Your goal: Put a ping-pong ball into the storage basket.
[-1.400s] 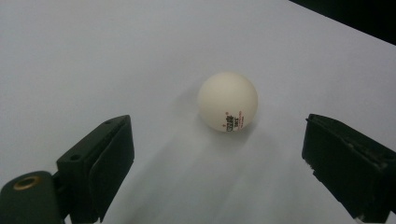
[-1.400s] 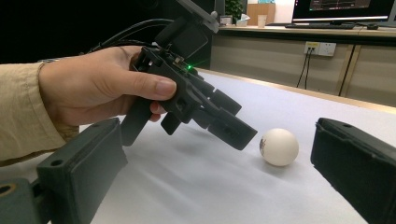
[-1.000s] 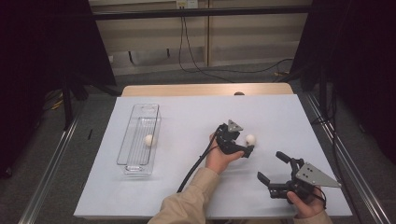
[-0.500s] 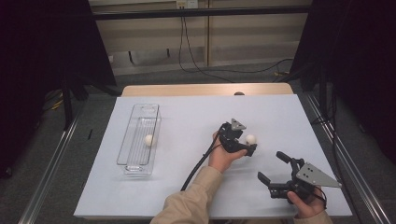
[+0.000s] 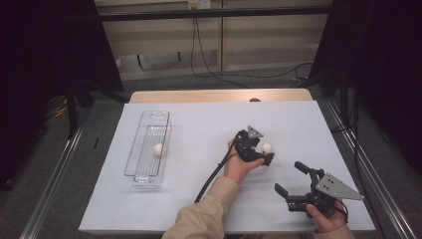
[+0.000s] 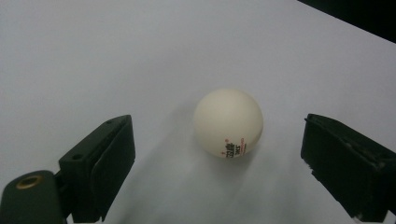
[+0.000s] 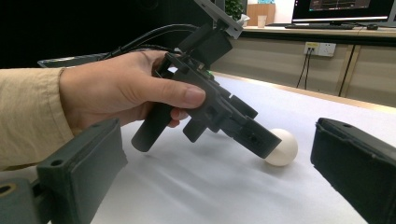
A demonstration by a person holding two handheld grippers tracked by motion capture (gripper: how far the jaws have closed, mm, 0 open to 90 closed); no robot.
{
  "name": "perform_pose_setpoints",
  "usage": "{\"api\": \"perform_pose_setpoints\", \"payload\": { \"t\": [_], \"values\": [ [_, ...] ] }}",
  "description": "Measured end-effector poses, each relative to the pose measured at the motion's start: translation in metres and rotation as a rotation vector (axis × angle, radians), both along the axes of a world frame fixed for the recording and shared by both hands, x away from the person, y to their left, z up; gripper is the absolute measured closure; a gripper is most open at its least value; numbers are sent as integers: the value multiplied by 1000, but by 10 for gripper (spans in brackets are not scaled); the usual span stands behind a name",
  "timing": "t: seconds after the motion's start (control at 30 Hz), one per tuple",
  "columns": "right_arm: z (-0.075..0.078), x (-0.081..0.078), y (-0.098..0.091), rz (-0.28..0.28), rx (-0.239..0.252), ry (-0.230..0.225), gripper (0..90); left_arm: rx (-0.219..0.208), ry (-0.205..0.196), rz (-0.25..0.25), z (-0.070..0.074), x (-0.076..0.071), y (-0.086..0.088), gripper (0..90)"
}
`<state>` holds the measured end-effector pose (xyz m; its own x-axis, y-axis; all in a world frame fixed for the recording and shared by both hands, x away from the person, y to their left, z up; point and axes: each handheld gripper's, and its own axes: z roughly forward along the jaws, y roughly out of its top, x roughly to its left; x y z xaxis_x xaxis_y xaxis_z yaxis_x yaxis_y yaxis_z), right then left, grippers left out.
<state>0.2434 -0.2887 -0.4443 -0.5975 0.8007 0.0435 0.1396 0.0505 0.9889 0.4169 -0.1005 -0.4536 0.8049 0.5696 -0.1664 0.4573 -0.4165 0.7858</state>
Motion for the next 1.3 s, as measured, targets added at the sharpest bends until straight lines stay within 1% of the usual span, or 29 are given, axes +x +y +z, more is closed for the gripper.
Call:
{"api": "perform_pose_setpoints", "payload": {
  "t": [0.27,0.37,0.47,0.67,0.77,0.93,1.0,1.1,1.13,1.17,1.3],
  "values": [
    [0,0,0,1,0,-1,20,2,4,2,-2,0,-2,112],
    [0,0,0,1,-1,-1,20,11,-6,2,-3,1,-3,127],
    [0,0,0,3,-2,-2,20,9,-10,1,-4,2,-3,158],
    [0,0,0,3,-2,-1,20,-4,5,-9,-7,3,-5,215],
    [0,0,0,3,-2,-1,20,2,-3,-16,-7,3,-6,247],
    [0,0,0,3,-2,-2,20,6,-6,-22,-7,4,-7,290],
    [0,0,1,3,-2,0,20,1,-6,-21,-7,4,-8,309],
    [0,0,1,3,-2,-1,20,3,-6,-28,-6,4,-10,330],
    [0,0,1,2,-2,-1,20,10,-6,-31,-6,5,-10,332],
    [0,0,1,3,-3,-1,20,4,-4,-31,-6,4,-12,337],
    [0,0,0,2,-2,-1,20,9,-8,-38,-6,5,-15,360]
  ]
}}
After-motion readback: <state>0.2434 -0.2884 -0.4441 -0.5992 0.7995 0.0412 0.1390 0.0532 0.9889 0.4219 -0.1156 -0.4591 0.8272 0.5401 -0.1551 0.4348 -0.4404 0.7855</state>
